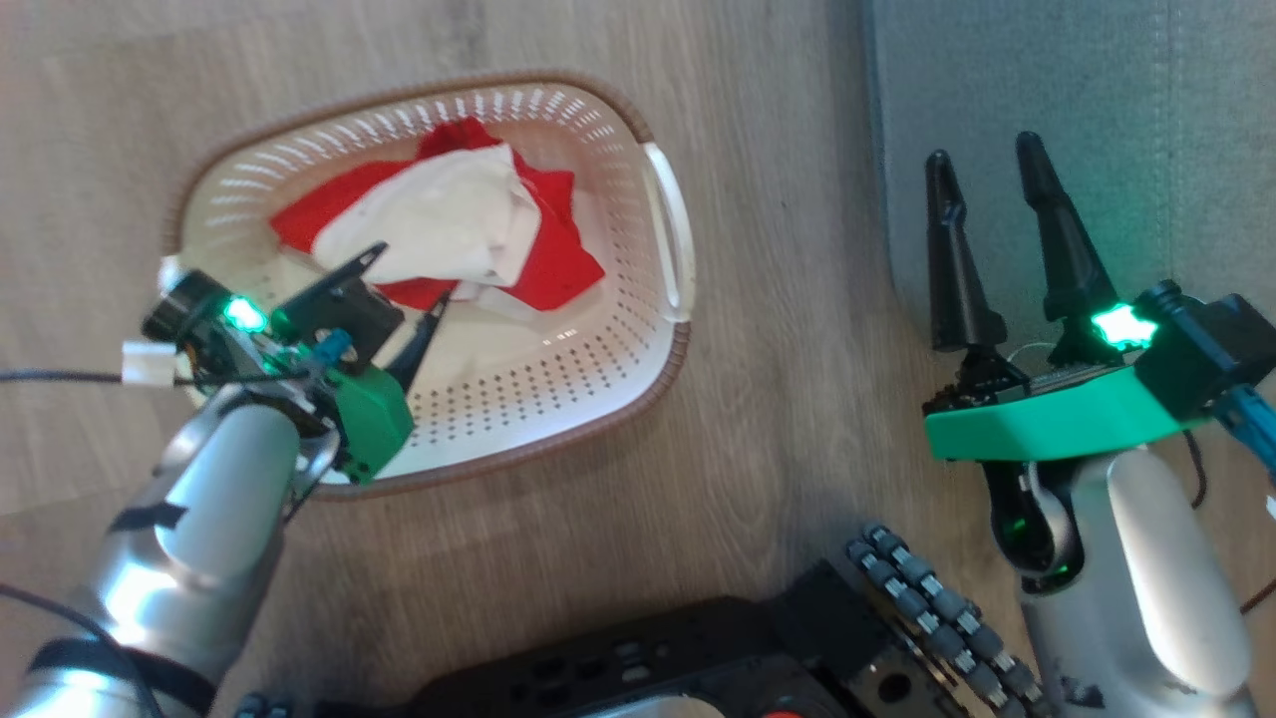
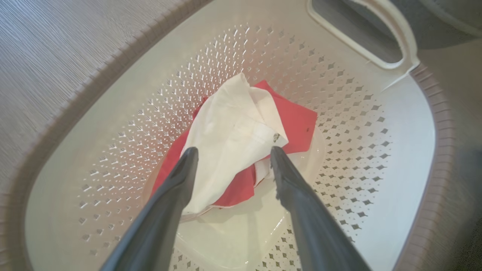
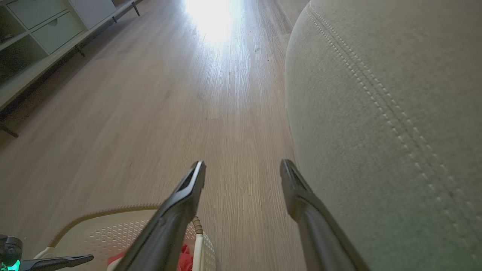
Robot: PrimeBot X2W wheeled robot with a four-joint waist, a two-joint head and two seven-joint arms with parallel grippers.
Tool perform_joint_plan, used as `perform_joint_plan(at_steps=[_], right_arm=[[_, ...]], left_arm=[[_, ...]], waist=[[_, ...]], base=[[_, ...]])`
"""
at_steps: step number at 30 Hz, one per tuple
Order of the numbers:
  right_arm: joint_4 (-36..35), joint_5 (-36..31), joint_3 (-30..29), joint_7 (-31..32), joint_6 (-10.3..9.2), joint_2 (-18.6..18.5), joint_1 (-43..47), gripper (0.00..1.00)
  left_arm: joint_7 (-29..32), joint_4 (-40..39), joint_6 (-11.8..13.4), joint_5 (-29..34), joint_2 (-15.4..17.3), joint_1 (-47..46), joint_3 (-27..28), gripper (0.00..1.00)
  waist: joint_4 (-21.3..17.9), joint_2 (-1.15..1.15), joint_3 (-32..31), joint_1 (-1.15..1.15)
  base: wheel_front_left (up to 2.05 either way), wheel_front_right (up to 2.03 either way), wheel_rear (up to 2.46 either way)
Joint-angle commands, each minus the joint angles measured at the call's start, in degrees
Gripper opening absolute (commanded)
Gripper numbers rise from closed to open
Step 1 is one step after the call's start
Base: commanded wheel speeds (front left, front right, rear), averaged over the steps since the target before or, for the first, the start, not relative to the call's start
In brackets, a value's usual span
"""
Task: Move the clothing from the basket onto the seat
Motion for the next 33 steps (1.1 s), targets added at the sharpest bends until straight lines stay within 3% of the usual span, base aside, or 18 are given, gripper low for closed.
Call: perform_joint_plan(at_steps=[1, 10, 20, 33], right_arm=[[-2.5, -0.4, 2.2, -0.5, -0.01, 0.1, 1.1, 1.0], [-5.2, 1.0, 4.2, -0.5, -0.01, 0.1, 2.3, 1.0], [-7.4, 2.6, 4.9, -0.5, -0.01, 0.1, 5.2, 1.0], [-9.7, 3.0, 5.6, -0.5, -0.01, 0.1, 7.0, 1.0]], left_arm=[[-0.3, 1.0, 0.0, 0.5, 2.3, -0.9, 0.5, 1.0], [-0.3, 8.6, 0.2, 2.6, 4.0, -6.7, -3.0, 1.0], [-0.3, 19.9, 3.0, 2.6, 3.4, -13.5, -3.4, 1.0], [-0.3, 23.4, 3.4, 3.3, 1.4, -19.8, -6.2, 1.0]], waist=[[-2.9, 0.0, 3.6, -0.01], [-5.2, 0.0, 7.4, -0.01], [-6.3, 0.0, 9.9, -0.01], [-6.6, 0.0, 11.6, -0.01]], base=[[0.0, 0.0, 0.0], [0.0, 0.0, 0.0], [0.0, 0.0, 0.0], [0.0, 0.0, 0.0]])
